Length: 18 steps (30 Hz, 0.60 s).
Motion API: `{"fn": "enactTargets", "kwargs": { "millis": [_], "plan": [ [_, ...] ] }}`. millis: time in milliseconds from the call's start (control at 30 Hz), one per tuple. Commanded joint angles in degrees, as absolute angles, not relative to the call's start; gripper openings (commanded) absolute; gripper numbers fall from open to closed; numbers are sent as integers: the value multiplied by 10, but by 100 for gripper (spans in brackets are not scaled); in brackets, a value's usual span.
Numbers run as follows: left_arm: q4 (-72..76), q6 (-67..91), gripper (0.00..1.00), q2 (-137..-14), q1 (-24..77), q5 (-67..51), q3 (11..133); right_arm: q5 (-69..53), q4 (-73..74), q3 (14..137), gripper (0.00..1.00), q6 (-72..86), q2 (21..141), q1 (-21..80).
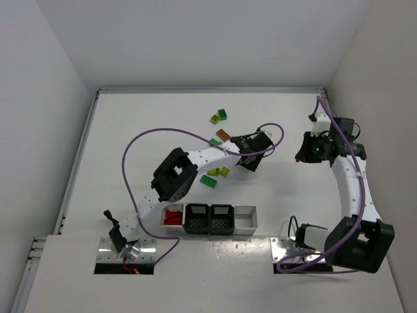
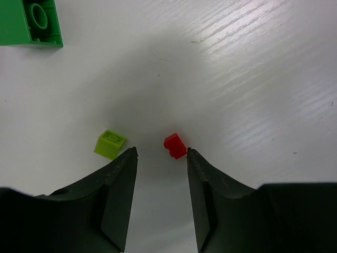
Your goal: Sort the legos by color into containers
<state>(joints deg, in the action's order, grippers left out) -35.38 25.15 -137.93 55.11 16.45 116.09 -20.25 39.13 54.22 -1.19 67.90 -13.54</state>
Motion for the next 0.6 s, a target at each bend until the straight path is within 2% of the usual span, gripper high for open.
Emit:
{"fn": "enactTargets", "kwargs": {
  "millis": [0,567],
  "plan": [
    [-356,272,49,-1381,552,176,1188,-223,385,542,0,-3,676,-141],
    [-356,278,44,-1403,552,141,1187,-250,391,553,0,-3,692,-157]
  ]
}}
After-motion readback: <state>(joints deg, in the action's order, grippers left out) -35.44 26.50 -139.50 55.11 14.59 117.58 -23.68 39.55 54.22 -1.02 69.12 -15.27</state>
